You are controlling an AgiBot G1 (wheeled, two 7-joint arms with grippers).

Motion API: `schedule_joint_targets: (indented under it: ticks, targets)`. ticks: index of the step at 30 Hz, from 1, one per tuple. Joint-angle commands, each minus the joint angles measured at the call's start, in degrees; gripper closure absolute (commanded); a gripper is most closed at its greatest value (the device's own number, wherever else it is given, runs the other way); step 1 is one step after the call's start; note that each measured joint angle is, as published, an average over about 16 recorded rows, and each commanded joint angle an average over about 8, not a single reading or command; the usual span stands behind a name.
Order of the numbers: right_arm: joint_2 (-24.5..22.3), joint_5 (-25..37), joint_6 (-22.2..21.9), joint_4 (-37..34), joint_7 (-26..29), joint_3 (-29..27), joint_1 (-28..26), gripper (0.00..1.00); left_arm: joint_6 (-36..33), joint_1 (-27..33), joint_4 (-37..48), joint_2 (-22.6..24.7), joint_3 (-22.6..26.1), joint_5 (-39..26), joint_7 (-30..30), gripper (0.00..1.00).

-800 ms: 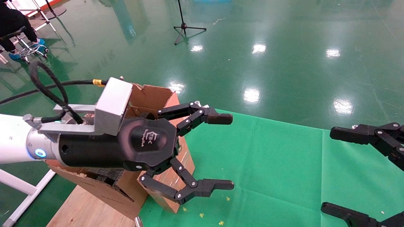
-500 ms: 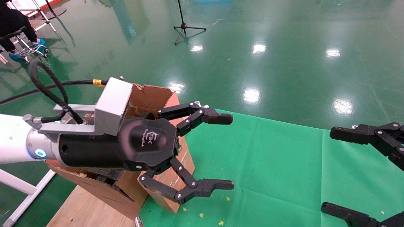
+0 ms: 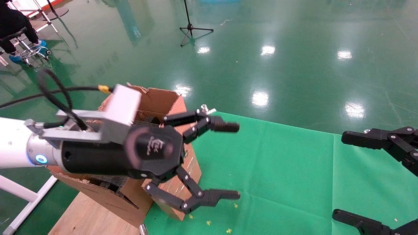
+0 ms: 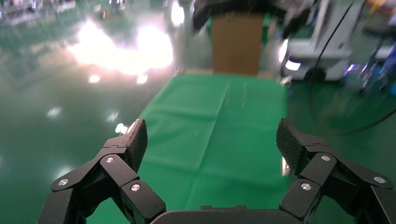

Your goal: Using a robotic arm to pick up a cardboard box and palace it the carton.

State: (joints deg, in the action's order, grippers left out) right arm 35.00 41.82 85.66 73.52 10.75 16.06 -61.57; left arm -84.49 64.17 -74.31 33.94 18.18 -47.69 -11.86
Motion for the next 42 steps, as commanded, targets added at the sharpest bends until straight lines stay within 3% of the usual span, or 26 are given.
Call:
schedule_joint_targets:
  ticks: [1, 16, 25, 42]
  targets:
    - [0.00, 0.00, 0.00, -0.01, -0.01, 0.01, -0.01, 1.00, 0.47, 0.92, -0.38, -0.36, 0.71, -2.26, -0.63, 0.00]
    - [-0.01, -0.03, -0.01, -0.06, -0.03, 0.04, 0.00, 1.00, 4.63, 4.30, -0.08, -1.80, 2.41, -10.02, -3.61, 0.00]
    - [-0.01, -0.06, -0.01, -0.08, -0.05, 0.08, -0.02, 1.00, 10.42, 12.15, -3.17, -2.72, 8.14, -28.34, -20.08, 0.00]
    - [-0.04, -0.10, -0.03, -0.09, -0.09, 0.14, -0.04, 1.00, -1.20, 31.28, -3.14, 3.57, 17.14, -48.86, -50.22, 0.00]
